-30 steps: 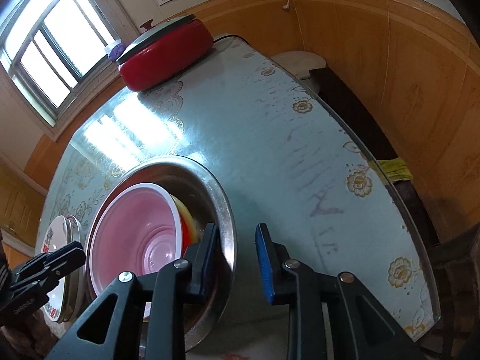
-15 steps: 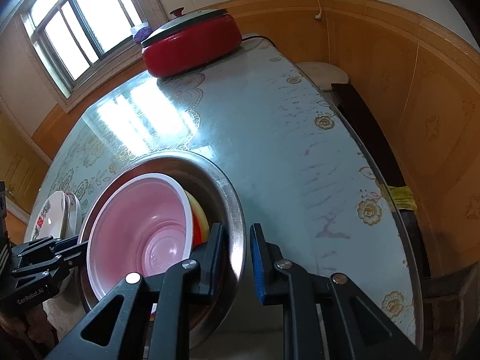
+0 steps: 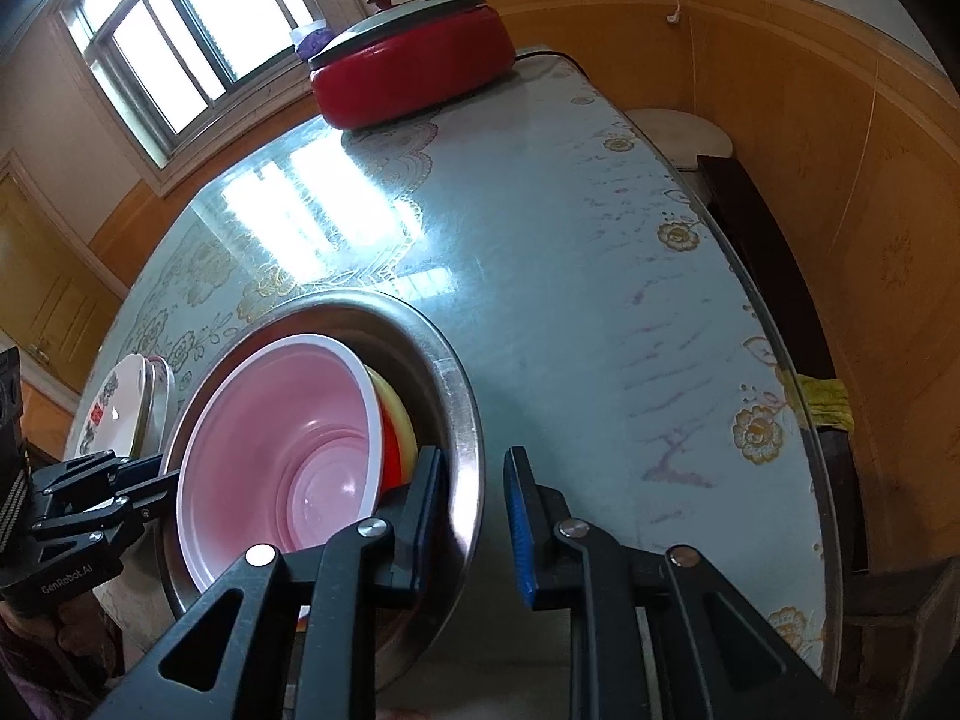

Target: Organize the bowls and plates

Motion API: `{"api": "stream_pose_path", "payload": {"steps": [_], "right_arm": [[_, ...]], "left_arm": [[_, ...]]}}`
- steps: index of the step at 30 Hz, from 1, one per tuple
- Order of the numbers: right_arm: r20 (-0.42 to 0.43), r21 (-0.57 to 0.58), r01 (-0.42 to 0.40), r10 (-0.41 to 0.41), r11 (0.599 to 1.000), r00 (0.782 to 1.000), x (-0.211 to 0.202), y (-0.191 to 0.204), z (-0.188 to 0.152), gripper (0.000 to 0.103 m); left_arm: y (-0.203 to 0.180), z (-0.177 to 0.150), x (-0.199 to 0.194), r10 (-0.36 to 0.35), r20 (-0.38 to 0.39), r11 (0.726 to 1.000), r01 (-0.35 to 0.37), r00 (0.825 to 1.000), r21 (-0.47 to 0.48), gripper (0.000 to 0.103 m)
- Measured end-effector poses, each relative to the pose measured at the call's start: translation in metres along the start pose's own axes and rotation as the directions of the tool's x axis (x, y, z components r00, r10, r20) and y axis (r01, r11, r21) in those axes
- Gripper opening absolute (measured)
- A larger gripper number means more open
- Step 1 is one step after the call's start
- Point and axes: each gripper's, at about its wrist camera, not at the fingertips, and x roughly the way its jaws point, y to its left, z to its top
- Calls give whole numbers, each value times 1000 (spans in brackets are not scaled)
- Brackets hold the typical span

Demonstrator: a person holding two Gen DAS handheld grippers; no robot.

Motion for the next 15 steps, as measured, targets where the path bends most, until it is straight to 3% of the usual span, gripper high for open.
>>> {"api": "stream_pose_path", "payload": {"steps": [4,6,7,8,10,13,15], "right_arm": [[2,9,-15,15,1000,1000,3,-3,3,22],[-5,6,-11,11,1000,1000,5,-3,2,22],[-10,-6,-2,2,1000,1000,4,0,2,20],[-10,-21,-1,1,1000,1000,4,3,1,14],[-10,-40,6,-6,999,1000,3,7,1,13],[-18,-16,-21,21,1000,1000,7,3,0,13],[-26,-20,-17,17,1000,1000,9,3,-1,13]], "left_arm": [[13,7,9,-6,-11,998,5,1000,-61,36],[15,7,9,-33,-26,995,31,999,-91,32],[11,5,6,-34,-20,997,32,999,-75,24],[4,3,2,-32,-8,999,31,999,-40,20],[-4,-2,-1,-6,2,1000,6,1000,10,23],[5,-3,-2,-66,4,997,66,998,-32,22],[4,-5,-2,-67,9,997,67,998,-31,22]]}}
